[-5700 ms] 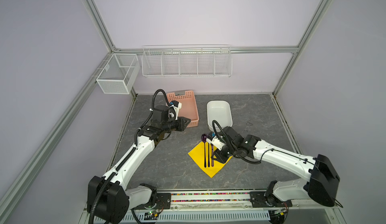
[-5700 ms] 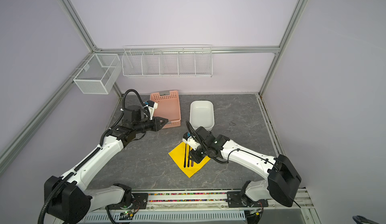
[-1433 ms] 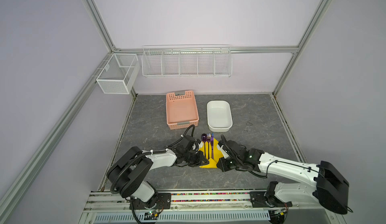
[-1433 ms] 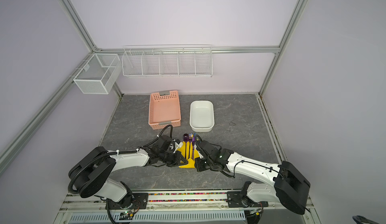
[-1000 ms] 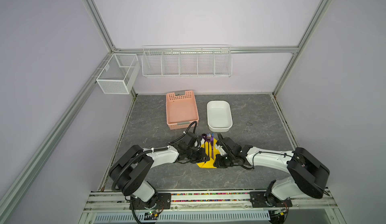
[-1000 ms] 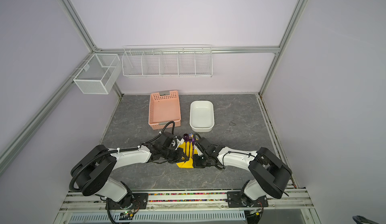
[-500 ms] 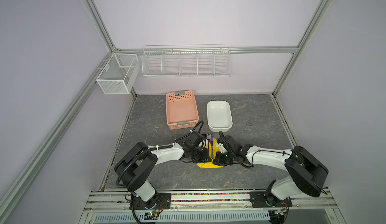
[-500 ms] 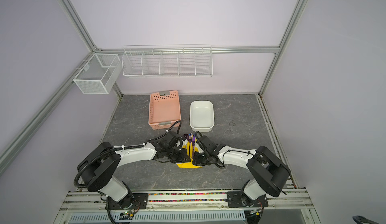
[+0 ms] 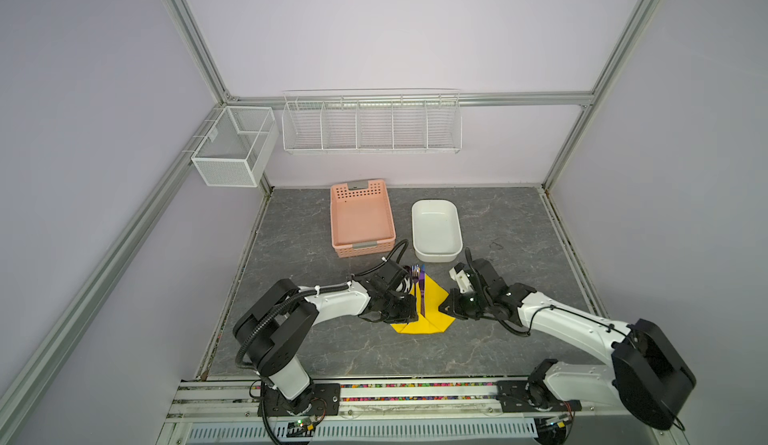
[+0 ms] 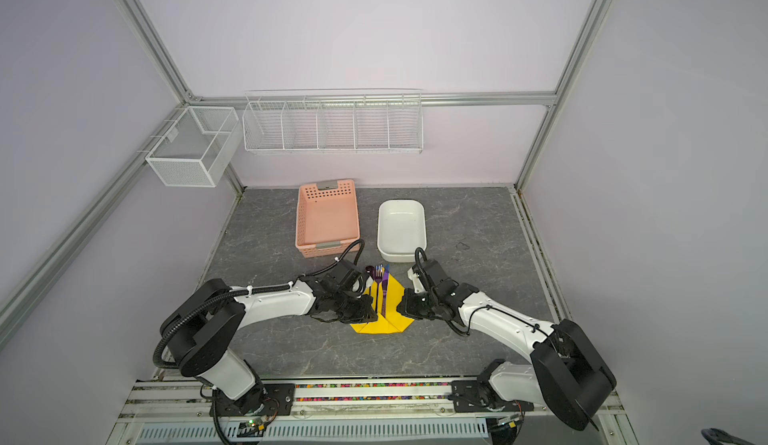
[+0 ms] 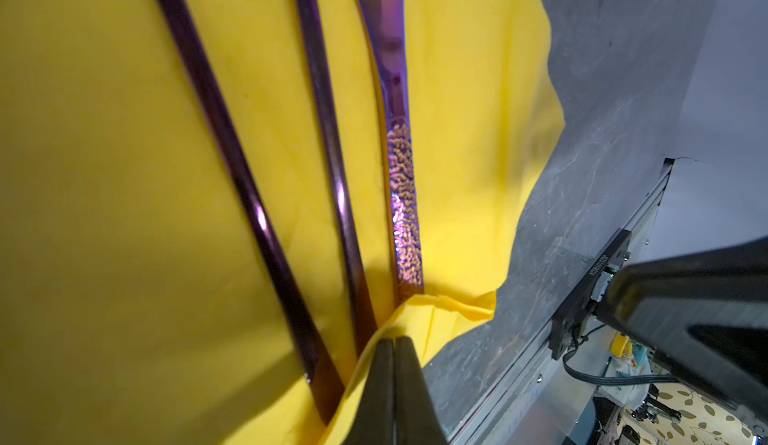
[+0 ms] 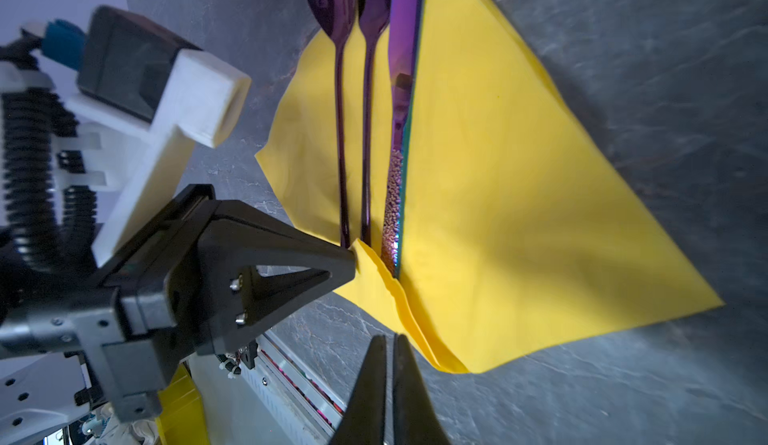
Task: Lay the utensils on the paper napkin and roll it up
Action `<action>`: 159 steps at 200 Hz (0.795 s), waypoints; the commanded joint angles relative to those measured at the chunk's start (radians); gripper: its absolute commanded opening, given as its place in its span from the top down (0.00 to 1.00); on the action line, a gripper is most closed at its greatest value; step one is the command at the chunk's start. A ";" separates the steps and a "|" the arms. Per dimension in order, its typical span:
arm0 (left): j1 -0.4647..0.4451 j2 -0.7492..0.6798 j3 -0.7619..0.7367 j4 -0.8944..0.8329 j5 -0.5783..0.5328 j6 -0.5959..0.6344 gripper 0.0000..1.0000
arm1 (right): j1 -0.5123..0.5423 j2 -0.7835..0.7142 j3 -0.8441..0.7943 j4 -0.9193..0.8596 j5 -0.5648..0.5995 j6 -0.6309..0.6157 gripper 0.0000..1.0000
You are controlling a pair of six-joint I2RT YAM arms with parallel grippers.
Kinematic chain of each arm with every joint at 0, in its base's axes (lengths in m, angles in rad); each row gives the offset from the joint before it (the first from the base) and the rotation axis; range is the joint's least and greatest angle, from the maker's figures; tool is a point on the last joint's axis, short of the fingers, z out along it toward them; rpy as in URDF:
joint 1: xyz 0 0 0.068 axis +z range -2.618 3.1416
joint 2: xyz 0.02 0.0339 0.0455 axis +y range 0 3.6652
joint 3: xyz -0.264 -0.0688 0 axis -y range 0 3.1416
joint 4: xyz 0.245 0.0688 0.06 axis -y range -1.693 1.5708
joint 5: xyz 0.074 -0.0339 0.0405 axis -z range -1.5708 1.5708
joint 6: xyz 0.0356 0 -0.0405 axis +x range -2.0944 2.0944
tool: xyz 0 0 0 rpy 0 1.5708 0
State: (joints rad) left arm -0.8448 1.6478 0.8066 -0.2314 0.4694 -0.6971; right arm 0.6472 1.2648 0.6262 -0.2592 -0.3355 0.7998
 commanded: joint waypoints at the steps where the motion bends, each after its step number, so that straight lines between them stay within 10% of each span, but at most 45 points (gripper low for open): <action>1: -0.005 0.009 0.023 -0.022 -0.030 0.016 1.00 | -0.027 -0.022 -0.004 -0.100 -0.011 -0.026 0.90; 159: -0.005 0.050 0.052 -0.030 -0.027 0.019 1.00 | -0.254 0.048 -0.031 -0.142 0.012 -0.148 0.58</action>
State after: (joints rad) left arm -0.8448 1.6833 0.8288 -0.2459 0.4496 -0.6945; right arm 0.4114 1.2747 0.6090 -0.4030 -0.3027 0.6910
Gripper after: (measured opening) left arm 0.048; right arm 0.420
